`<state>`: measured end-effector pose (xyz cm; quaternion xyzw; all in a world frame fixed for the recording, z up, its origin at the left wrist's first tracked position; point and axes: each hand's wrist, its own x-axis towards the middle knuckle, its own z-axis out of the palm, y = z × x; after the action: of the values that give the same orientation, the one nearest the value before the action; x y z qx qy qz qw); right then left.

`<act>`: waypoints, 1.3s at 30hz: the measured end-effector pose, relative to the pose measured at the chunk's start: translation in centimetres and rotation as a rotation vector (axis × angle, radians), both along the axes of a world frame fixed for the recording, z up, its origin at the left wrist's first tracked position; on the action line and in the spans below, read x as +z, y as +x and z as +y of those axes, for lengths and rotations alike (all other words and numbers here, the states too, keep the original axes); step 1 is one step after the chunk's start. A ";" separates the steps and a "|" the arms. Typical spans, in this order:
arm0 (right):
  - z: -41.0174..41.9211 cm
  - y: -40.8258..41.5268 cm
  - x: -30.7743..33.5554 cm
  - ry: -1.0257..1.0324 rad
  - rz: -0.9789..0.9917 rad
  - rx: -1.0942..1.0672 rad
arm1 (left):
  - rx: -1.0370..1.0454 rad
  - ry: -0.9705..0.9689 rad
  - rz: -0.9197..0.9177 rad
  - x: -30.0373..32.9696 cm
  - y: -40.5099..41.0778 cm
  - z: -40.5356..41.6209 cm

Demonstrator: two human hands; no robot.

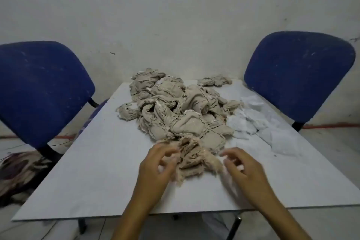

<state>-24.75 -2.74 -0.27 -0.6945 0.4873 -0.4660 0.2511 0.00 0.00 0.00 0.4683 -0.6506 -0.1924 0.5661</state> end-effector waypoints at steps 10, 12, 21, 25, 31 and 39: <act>-1.7 1.8 -2.2 0.074 0.166 -0.001 | -0.028 0.148 -0.431 -2.8 -3.1 -3.4; -1.5 1.7 -2.0 0.078 0.159 0.015 | -0.018 0.150 -0.402 -2.6 -3.1 -3.7; -1.9 1.1 -2.9 0.096 -0.133 -0.010 | 0.039 0.131 -0.453 -2.6 -3.3 -3.9; -1.9 1.2 -2.6 0.068 -0.147 0.041 | 0.036 0.139 -0.430 -2.2 -3.5 -3.3; 0.0 1.9 -1.7 -0.081 0.059 0.107 | -0.067 0.044 -0.374 -0.9 -4.5 -0.9; 2.2 1.4 -2.1 -0.220 0.061 0.184 | -0.210 0.026 -0.493 -1.8 -5.9 0.1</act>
<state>-23.34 -0.50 -2.40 -0.7732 0.3751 -0.4704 0.2003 -5.85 0.14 -1.84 0.4384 -0.8111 -0.1387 0.3615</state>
